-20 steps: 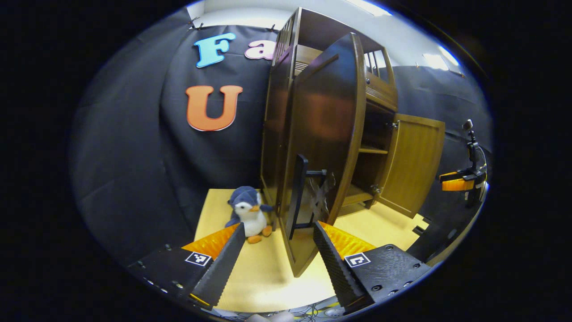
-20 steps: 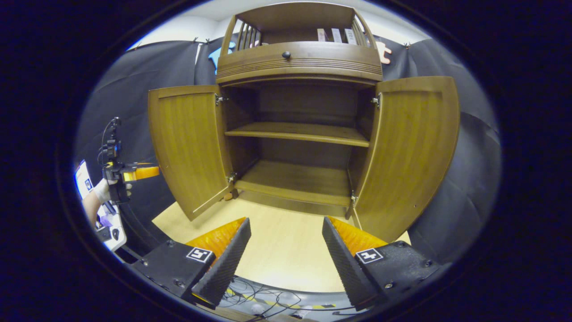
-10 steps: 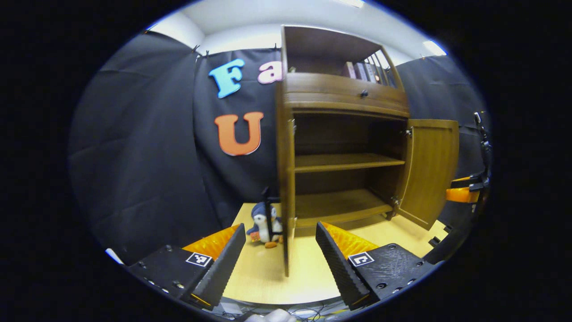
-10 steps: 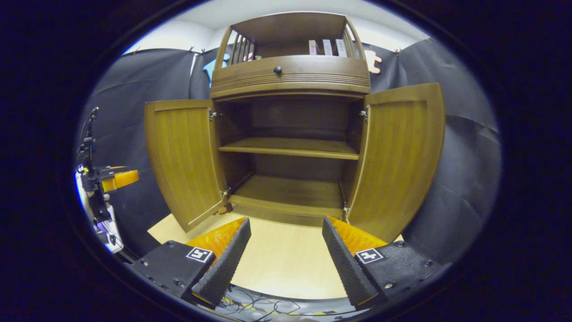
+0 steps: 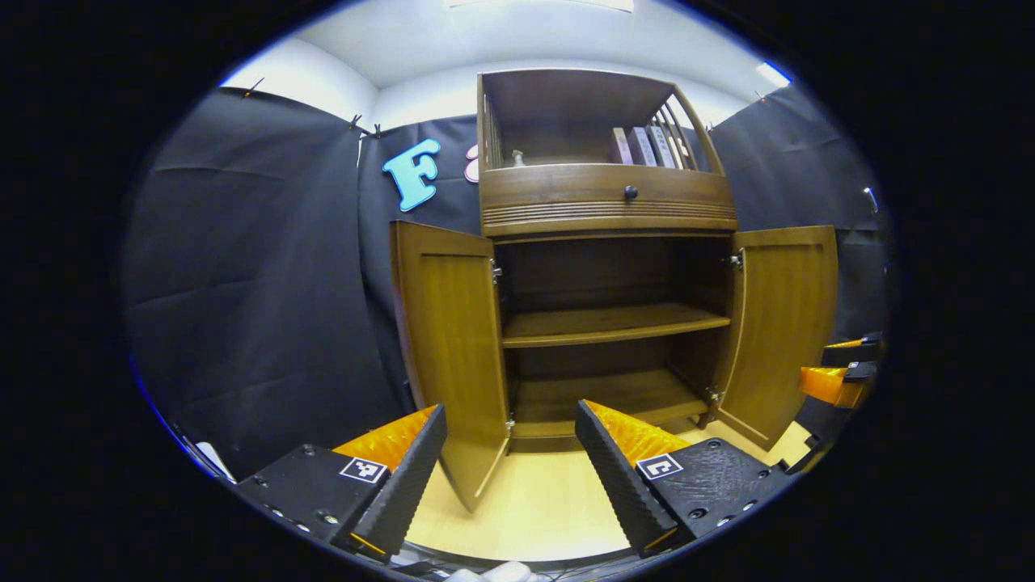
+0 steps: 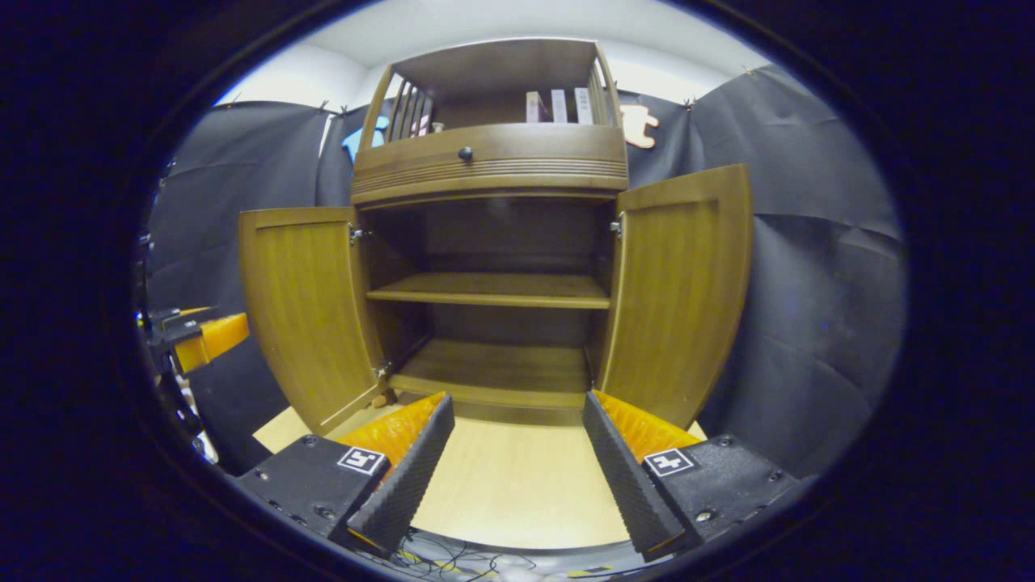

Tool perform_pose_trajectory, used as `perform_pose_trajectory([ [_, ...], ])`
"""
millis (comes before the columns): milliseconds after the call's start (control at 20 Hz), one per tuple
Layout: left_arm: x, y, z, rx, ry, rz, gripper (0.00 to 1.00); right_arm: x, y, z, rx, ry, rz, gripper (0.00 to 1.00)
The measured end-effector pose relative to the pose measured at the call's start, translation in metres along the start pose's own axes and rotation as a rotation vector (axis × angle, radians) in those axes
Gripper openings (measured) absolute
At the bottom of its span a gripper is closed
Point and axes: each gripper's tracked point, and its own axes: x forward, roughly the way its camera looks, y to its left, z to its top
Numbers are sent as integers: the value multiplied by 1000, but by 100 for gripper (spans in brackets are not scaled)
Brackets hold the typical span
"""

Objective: Open the right door of the double-door shoe cabinet with the right hand, and open the left door with the left hand.

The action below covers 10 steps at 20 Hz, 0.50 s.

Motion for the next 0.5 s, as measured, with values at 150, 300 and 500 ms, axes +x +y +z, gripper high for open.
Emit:
perform_pose_trajectory([
  [150,-6,-18,0,-24,-33,-15,96,-3,-11,8,12,-23,-37,100],
  [300,-7,-27,0,-25,-44,-20,96,-4,-17,10,10,-26,-59,100],
  [500,-4,-33,-3,-20,-30,-40,96,-7,-21,16,-3,-45,-83,100],
])
